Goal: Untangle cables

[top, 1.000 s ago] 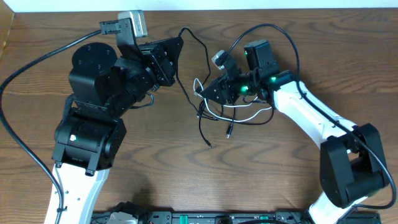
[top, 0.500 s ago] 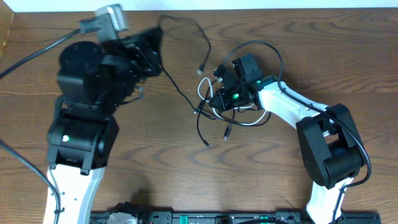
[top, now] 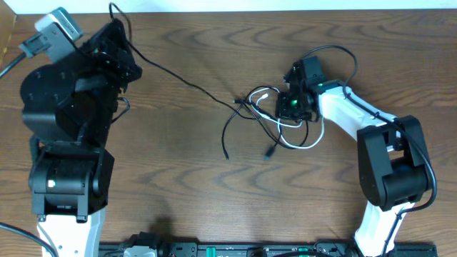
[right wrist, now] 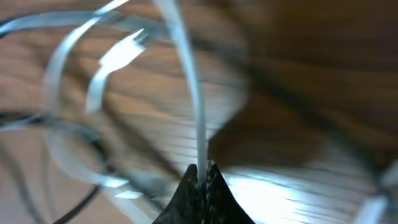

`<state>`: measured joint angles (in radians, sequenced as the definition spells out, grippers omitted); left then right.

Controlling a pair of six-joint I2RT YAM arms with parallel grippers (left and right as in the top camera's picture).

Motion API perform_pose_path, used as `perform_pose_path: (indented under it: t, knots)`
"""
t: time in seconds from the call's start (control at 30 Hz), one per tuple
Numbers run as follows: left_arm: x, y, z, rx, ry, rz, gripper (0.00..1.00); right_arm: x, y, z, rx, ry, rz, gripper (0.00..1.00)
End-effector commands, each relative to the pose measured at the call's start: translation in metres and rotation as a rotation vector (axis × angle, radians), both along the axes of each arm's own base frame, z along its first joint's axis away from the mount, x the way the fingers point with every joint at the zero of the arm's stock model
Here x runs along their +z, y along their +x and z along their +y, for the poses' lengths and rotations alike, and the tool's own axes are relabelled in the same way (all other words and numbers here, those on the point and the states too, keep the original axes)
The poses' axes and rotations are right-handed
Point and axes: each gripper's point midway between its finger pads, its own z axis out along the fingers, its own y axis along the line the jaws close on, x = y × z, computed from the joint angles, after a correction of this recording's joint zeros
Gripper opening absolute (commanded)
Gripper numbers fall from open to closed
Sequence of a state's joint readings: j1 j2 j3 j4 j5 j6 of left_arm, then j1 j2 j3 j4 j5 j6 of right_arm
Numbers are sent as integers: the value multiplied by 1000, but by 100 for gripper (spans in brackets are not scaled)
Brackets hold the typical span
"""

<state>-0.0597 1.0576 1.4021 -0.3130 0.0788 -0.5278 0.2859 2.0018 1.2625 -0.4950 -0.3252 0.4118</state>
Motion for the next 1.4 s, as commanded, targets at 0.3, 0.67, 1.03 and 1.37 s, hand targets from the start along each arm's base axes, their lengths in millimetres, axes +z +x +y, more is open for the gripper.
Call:
perform_pose_path:
  t: [0.3,0.67,1.03,1.37]
  knots:
    - [20,-7,-8,-51,-59,-56,8,10,7,-35,60,143,-8,26]
    - [19,-6,-11,-67,-63,-51,8,146,2,11,398,289,-362,64]
    - [19,-7,-16,-96,-64,-50,8,130,-11,69,430,282,-316,59]
    - [17,-8,-19,-117,-64,-41,8,49,-23,107,521,151,-226,55]
